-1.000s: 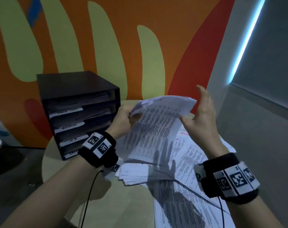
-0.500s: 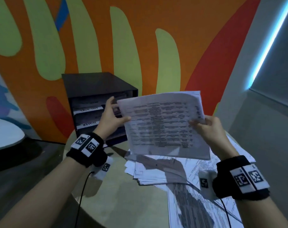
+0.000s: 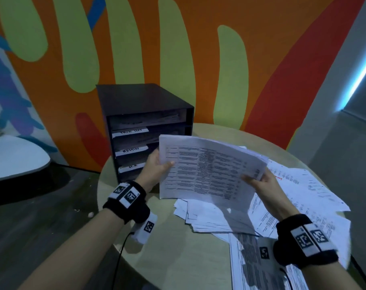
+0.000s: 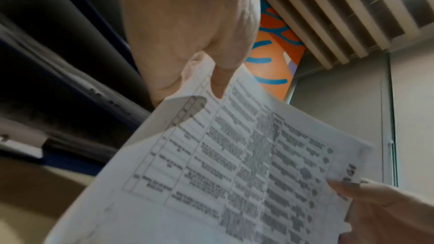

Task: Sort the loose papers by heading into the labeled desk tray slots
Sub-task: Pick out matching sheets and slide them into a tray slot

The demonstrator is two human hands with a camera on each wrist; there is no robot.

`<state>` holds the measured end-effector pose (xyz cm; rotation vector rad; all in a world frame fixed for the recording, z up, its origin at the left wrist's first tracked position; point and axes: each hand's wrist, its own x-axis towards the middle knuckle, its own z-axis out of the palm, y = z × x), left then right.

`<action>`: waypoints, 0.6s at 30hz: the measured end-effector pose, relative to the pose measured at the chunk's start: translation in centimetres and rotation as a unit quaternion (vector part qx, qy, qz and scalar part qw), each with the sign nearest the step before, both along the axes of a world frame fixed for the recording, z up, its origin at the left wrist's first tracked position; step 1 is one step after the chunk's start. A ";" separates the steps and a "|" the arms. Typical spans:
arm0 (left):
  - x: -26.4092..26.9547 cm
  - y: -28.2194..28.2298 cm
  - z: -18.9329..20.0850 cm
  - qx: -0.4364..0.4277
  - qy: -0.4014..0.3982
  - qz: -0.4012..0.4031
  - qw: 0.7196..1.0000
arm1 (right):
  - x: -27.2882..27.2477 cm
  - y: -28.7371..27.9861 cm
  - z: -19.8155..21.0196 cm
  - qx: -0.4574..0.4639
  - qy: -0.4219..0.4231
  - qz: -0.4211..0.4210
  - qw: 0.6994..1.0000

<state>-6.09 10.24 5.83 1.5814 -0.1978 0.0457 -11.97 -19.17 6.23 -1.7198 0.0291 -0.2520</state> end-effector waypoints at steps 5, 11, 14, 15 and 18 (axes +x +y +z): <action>0.0 -0.2 -0.3 0.049 -0.006 0.016 0.999 | 0.6 0.7 -1.2 -0.022 0.028 -0.032 0.999; 1.0 0.3 1.7 0.062 -0.037 0.017 0.997 | 0.8 0.6 0.8 -0.006 -0.010 -0.029 1.000; 1.6 1.0 0.0 0.163 -0.002 -0.023 0.986 | 0.9 1.0 -0.2 -0.046 0.037 -0.023 0.998; 1.6 1.2 -0.5 0.203 0.009 -0.017 0.979 | 0.9 1.2 -0.5 -0.063 0.049 -0.026 0.996; 1.8 2.3 -1.2 0.318 -0.073 0.093 0.941 | 0.7 1.2 -0.4 -0.061 0.042 -0.051 0.996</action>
